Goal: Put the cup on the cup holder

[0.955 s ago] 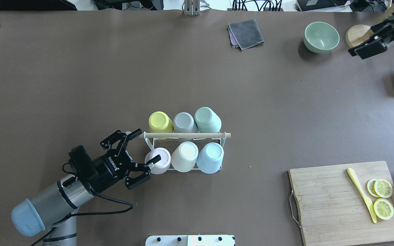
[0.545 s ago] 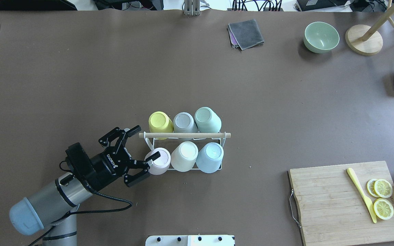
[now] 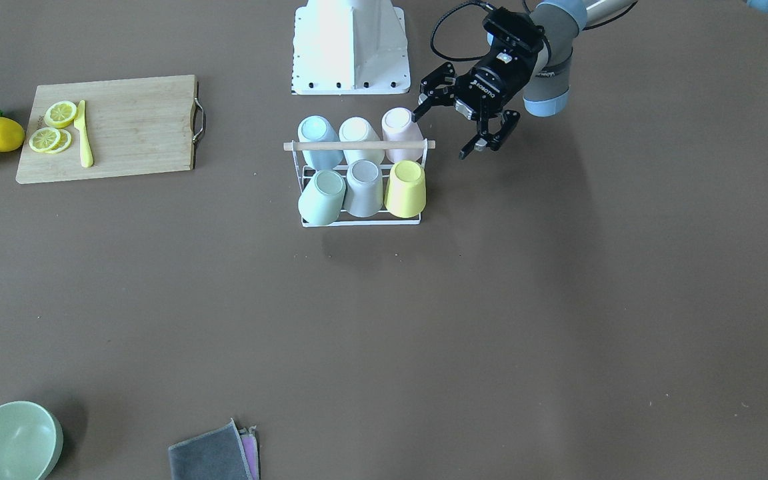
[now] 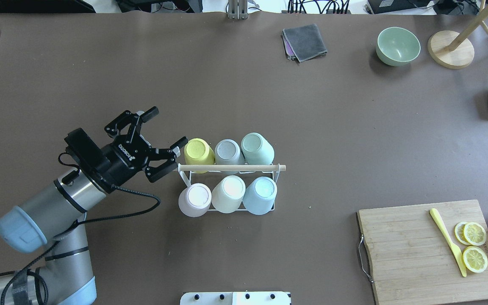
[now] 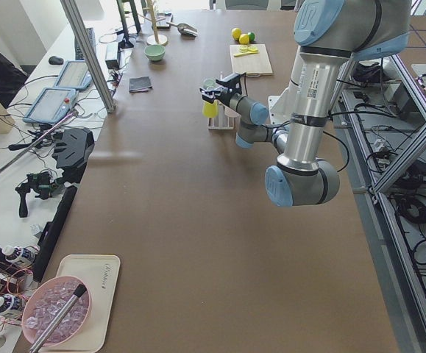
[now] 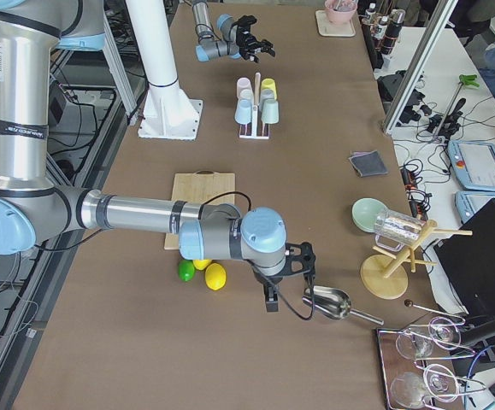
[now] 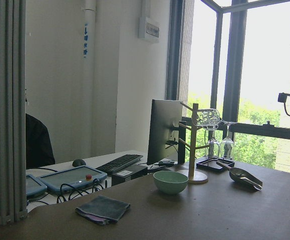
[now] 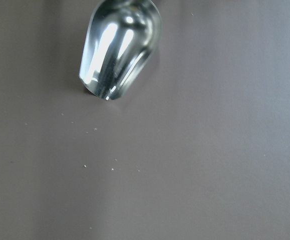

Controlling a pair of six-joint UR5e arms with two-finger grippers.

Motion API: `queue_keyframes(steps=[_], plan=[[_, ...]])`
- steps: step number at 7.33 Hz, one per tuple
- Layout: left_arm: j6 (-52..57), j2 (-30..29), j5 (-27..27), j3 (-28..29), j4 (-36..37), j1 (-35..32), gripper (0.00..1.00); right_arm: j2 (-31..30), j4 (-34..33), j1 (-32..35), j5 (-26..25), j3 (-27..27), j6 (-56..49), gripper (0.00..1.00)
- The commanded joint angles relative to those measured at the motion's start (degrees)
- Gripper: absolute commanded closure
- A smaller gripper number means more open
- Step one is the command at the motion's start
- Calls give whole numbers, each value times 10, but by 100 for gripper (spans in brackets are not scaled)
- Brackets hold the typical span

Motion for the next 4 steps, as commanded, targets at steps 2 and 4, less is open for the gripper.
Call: queue_keyframes(steps=[2,4], plan=[[-3,3,-19,-7,114,-108,2,21,-7,-21,-13,-43,78,0],[-17,6,-151,-11,224,-211,2,32,-6,-46,-9,-42,141,0]])
